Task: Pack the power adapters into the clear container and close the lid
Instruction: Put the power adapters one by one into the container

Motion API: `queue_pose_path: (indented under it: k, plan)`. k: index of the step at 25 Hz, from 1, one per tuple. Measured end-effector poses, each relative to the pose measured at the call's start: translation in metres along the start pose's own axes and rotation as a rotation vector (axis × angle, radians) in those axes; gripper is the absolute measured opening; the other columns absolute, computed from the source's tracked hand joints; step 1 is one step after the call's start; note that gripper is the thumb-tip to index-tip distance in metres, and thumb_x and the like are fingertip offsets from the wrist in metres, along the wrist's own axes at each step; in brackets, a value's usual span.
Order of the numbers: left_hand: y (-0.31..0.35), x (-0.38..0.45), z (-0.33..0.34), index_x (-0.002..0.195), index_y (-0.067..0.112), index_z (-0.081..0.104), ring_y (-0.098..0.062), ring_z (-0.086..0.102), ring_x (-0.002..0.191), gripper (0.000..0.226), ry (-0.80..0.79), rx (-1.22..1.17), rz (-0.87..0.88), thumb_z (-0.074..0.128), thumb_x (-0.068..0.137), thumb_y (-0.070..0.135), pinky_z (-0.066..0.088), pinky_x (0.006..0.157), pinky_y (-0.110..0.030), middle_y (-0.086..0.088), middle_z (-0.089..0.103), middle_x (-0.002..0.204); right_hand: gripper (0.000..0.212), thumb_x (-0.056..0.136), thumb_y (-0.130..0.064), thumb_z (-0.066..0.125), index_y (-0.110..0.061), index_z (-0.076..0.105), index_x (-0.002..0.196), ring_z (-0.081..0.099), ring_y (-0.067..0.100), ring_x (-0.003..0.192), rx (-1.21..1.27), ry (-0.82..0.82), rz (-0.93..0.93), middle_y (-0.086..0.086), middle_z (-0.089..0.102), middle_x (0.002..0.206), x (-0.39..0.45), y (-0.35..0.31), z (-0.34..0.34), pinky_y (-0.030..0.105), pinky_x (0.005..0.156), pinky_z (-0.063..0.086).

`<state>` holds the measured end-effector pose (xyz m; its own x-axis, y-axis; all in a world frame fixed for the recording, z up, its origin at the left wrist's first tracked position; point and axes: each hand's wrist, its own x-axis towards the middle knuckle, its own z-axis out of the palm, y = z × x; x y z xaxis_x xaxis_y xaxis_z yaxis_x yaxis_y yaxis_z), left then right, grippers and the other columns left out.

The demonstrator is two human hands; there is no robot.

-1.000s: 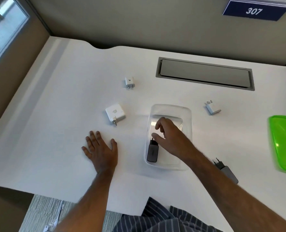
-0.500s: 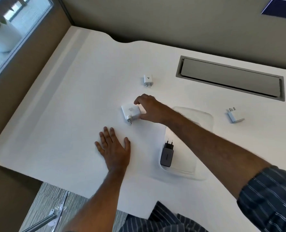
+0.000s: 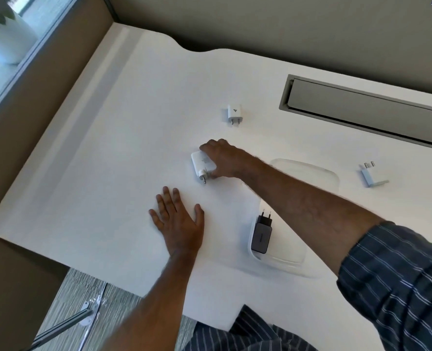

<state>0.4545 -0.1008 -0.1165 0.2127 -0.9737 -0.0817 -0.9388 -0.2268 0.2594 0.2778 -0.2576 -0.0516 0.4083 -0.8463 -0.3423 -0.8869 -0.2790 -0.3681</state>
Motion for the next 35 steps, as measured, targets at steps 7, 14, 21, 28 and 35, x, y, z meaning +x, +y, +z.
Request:
queue_pose_path:
  k: [7, 14, 21, 28, 35]
  plan:
    - [-0.001, 0.000, -0.001, 0.159, 0.012, 0.025, -0.030, 0.011, 0.159, 0.078, -0.006, 0.007, 0.001, 0.042, 0.095, 0.052, 0.005, 0.126, -0.059, -0.009, 0.017, 0.171, 0.076, 0.071, -0.035, 0.084, -0.015, 0.048, 0.135, 0.046, 0.028, 0.120, 0.155, 0.128, -0.012, 0.003, 0.052, 0.131, -0.031, -0.004, -0.022, 0.044, 0.086, 0.050]
    - [0.001, -0.002, -0.004, 0.159, 0.013, 0.023, -0.032, 0.011, 0.158, 0.078, -0.028, -0.001, 0.001, 0.037, 0.094, 0.054, 0.004, 0.126, -0.059, -0.010, 0.017, 0.171, 0.079, 0.073, -0.043, 0.082, -0.023, 0.044, 0.139, 0.041, 0.020, 0.126, 0.347, 0.335, 0.089, -0.006, 0.048, 0.138, -0.120, -0.009, -0.071, 0.035, 0.089, 0.042]
    - [0.000, -0.003, -0.005, 0.160, 0.012, 0.022, -0.030, 0.008, 0.159, 0.082, -0.052, -0.017, -0.008, 0.032, 0.093, 0.058, 0.002, 0.126, -0.059, -0.009, 0.014, 0.171, 0.071, 0.074, -0.043, 0.079, -0.027, 0.044, 0.133, 0.042, 0.015, 0.117, 0.303, 0.410, 0.232, -0.012, 0.049, 0.130, -0.206, 0.011, -0.070, 0.035, 0.079, 0.045]
    - [0.002, -0.003, -0.005, 0.159, 0.010, 0.025, -0.033, 0.013, 0.158, 0.082, -0.035, -0.001, 0.001, 0.034, 0.092, 0.056, 0.005, 0.125, -0.060, -0.012, 0.019, 0.170, 0.065, 0.069, -0.039, 0.076, -0.023, 0.046, 0.124, 0.046, 0.018, 0.109, 0.248, 0.398, 0.398, -0.007, 0.050, 0.120, -0.245, 0.032, -0.033, 0.042, 0.078, 0.053]
    - [0.000, -0.002, -0.003, 0.159, 0.010, 0.024, -0.033, 0.012, 0.158, 0.080, -0.029, 0.008, 0.008, 0.034, 0.093, 0.055, 0.005, 0.126, -0.060, -0.012, 0.018, 0.170, 0.060, 0.074, -0.042, 0.075, -0.014, 0.047, 0.120, 0.052, 0.024, 0.106, 0.126, 0.254, 0.479, 0.000, 0.052, 0.116, -0.221, 0.044, 0.002, 0.037, 0.067, 0.048]
